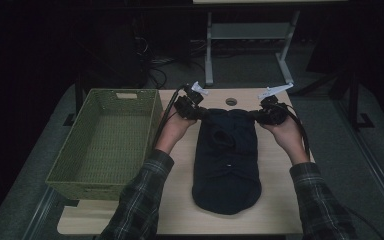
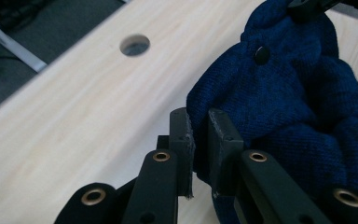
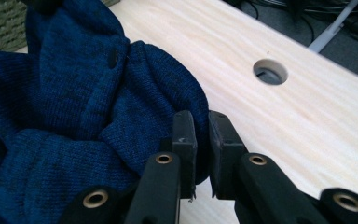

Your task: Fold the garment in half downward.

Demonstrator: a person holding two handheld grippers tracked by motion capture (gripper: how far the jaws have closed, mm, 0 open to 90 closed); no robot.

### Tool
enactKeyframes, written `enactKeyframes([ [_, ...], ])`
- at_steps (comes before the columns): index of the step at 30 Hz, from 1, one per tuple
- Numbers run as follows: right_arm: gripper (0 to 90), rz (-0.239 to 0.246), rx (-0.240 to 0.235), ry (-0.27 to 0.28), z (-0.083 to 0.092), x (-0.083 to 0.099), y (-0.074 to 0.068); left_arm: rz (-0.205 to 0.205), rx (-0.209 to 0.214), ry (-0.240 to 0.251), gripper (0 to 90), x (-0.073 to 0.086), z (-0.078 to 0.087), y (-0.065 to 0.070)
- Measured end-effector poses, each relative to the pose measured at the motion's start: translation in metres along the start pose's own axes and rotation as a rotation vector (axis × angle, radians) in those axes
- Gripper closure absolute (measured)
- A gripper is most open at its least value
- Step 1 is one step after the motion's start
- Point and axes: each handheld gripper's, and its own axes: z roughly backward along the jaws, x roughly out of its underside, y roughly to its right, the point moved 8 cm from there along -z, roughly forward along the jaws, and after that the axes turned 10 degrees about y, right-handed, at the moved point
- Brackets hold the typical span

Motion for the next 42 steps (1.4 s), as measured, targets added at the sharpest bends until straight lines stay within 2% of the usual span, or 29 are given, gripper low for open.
enactKeyframes([
  [1, 82.3, 0.015, 0.007, 0.009, 0.001, -0.005, 0.002, -0.008, -0.003, 0.004, 81.3, -0.003, 0.002, -0.001],
  [5, 82.3, 0.024, 0.024, 0.025, 0.005, -0.018, 0.008, -0.020, -0.031, 0.025, 81.3, -0.013, 0.007, -0.002],
  [8, 82.2, 0.033, 0.050, 0.031, 0.005, -0.023, 0.009, -0.017, -0.042, 0.017, 81.3, -0.010, 0.005, 0.002],
  [11, 82.1, 0.048, 0.046, 0.031, 0.003, -0.016, 0.004, -0.027, -0.046, 0.011, 81.2, -0.002, 0.006, 0.007],
  [16, 81.6, 0.029, 0.022, 0.066, 0.006, -0.001, -0.007, -0.016, -0.011, 0.040, 80.7, 0.009, 0.013, 0.020],
  [22, 80.0, 0.054, 0.011, 0.087, 0.015, 0.015, -0.021, -0.047, 0.008, 0.050, 80.0, 0.019, 0.020, 0.037],
  [27, 79.4, 0.067, -0.004, 0.108, 0.026, 0.024, -0.034, -0.058, 0.029, 0.057, 79.8, 0.026, 0.028, 0.049],
  [35, 79.3, 0.077, -0.026, 0.112, 0.039, 0.037, -0.048, -0.017, 0.103, 0.071, 79.6, 0.036, 0.036, 0.062],
  [42, 78.9, 0.090, -0.041, 0.114, 0.048, 0.048, -0.062, -0.009, 0.137, 0.061, 79.5, 0.046, 0.041, 0.071],
])
